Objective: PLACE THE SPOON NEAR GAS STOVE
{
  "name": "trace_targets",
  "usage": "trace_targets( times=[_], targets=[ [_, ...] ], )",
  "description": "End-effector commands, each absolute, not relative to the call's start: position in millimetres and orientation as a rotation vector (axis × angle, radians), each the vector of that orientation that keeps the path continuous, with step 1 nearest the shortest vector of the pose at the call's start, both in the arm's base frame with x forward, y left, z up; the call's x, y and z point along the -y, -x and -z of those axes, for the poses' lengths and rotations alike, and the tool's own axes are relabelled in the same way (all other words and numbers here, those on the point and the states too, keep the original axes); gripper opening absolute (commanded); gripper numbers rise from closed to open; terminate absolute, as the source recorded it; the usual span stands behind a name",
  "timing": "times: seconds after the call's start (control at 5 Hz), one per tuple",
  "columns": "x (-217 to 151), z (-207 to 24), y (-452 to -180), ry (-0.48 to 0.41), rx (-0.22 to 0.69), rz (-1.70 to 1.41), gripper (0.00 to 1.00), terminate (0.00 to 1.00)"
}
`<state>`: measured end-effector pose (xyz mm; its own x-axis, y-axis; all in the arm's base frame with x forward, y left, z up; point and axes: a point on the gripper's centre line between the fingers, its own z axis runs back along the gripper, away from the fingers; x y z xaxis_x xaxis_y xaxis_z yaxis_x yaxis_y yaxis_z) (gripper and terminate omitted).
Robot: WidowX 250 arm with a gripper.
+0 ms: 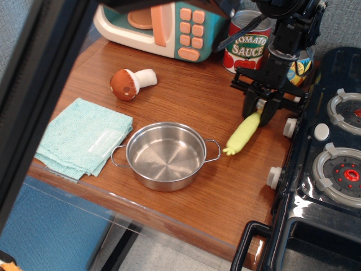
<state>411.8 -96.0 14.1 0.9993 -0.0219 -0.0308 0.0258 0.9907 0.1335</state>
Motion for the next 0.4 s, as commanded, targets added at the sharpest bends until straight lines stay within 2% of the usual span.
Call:
trace_targets(
  times=[0.0, 0.2],
  targets=[
    [98, -61, -407, -0.108, 0.078, 0.071, 1.00, 0.00],
    [102, -78, -403, -0.069, 0.117, 0.080, 1.00, 0.00]
  ],
)
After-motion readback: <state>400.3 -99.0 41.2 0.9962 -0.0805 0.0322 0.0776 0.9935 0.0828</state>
